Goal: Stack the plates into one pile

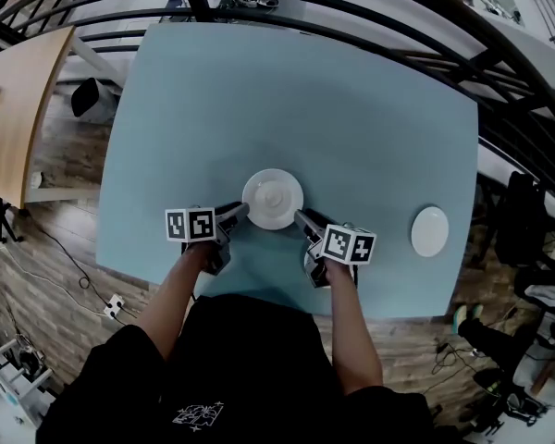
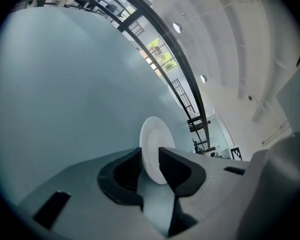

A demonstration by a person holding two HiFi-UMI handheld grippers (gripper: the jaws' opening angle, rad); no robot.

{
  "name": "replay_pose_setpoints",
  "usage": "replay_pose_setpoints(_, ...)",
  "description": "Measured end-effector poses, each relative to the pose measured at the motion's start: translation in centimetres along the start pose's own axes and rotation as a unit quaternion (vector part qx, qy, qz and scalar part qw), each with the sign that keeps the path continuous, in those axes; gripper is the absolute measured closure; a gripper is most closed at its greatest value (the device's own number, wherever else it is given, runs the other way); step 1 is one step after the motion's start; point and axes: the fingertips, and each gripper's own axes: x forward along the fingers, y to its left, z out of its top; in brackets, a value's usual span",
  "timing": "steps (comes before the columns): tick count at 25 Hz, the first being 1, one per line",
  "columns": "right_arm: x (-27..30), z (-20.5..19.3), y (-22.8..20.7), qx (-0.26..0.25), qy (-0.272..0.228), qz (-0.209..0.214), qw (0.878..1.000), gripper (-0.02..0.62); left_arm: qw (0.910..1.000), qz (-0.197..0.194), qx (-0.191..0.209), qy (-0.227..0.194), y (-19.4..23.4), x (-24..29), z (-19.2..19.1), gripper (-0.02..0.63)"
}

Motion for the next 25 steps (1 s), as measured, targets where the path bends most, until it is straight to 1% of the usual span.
replay_pose_setpoints(3, 0.1, -0.3, 0.1, 0.051, -0.002, 0.011, 0.999, 0.448, 0.9998, -0.007, -0.021, 0.000, -0.1, 0.1, -0.1, 0.512)
replay_pose_setpoints(5, 0.3, -0.4, -0.1, 0.072, -0.003, 0.010, 0.997, 0.448, 0.9995, -0.005, -0.030, 0.002, 0.1, 0.2, -0.1, 0.509)
replay_pose_setpoints(9, 0.7, -0.7, -0.8, 0.089, -0.005, -0.007, 0.996, 0.448, 0.9987, -0.002, -0.050, 0.012, 0.8, 0.4, -0.4, 0.505)
replay_pose_setpoints(12, 1.1, -0.6, -0.9, 0.107, -0.006, -0.009, 0.994, 0.448, 0.9977, -0.011, -0.065, 0.015, 0.9, 0.5, -0.4, 0.505)
replay_pose_setpoints(16, 1.8, -0.9, -1.0, 0.127, 0.004, -0.020, 0.992, 0.448, 0.9971, -0.003, -0.070, 0.029, 1.2, 1.1, -0.3, 0.506)
replay_pose_setpoints(18, 2.0, -1.1, -1.2, 0.130, 0.007, -0.031, 0.991, 0.485, 0.9970, 0.003, -0.066, 0.039, 1.1, 1.6, -0.3, 0.507)
replay_pose_setpoints(22, 2.0, -1.5, -1.6, 0.132, 0.012, -0.052, 0.990, 0.540, 0.9971, 0.017, -0.058, 0.047, 1.2, 1.8, -0.3, 0.533)
replay_pose_setpoints(24, 1.9, -1.4, -1.6, 0.130, 0.009, -0.054, 0.990, 0.551, 0.9971, 0.020, -0.056, 0.047, 1.4, 1.7, -0.3, 0.568)
replay_pose_setpoints(25, 1.9, -1.4, -1.5, 0.130, 0.006, -0.052, 0.990, 0.552, 0.9972, 0.017, -0.056, 0.047, 1.4, 1.6, -0.3, 0.568)
